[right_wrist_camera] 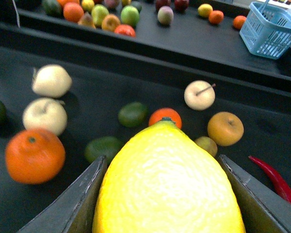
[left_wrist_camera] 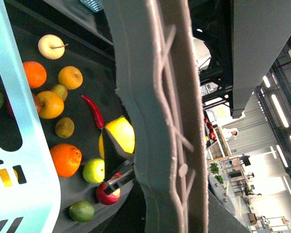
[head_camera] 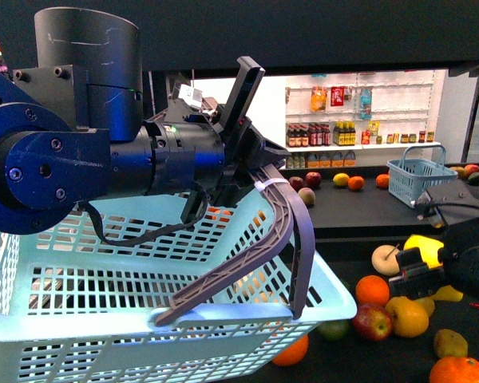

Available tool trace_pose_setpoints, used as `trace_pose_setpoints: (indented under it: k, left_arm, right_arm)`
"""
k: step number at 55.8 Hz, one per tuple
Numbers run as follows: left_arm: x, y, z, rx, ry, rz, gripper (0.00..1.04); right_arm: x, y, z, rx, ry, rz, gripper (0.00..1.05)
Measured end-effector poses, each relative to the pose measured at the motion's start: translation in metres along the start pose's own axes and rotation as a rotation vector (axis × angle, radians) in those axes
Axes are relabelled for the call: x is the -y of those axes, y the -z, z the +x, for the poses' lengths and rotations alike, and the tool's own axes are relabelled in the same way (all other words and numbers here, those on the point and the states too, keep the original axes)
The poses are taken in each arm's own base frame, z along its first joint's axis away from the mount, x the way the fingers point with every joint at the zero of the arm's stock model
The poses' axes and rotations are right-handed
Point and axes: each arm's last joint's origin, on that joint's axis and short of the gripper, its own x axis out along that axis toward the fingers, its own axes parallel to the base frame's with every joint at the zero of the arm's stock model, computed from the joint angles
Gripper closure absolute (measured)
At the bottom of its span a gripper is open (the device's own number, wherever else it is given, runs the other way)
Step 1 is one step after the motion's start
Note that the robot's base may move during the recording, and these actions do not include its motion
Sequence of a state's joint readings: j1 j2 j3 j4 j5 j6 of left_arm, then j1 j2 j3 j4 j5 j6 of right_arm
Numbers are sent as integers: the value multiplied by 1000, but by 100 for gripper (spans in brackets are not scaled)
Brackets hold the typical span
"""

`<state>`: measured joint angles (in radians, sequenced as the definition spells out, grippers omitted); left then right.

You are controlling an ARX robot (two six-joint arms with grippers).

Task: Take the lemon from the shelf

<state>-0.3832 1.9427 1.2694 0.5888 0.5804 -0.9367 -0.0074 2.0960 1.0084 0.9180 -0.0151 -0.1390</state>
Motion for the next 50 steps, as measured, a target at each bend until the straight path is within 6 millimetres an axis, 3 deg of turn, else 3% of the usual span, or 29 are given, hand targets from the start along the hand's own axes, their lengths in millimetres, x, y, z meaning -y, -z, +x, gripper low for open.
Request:
trace_pose_setpoints:
  k: [6,10,17,28,40,50]
  left_arm:
    - [0,0,0,0,0,0,97]
    - [0,0,0,0,0,0,97]
    - [0,0,0,0,0,0,97]
    - [0,0,0,1,0,0,97]
    - [0,0,0,1,0,3,97]
    - [-1,0,0,1,-3,5,97]
  right_arm:
    - [-9,-26,-10,63,-44,86,42]
    - [-29,-49,-21,111,-130,163,42]
    - [-55,-56,-28,116,-233,208,42]
    - [-84,-37,-26,50,-303,235,42]
    - [-96,-8,-17,-39,-325,284,42]
    - [-104,-6,-12,-40,-334,301,42]
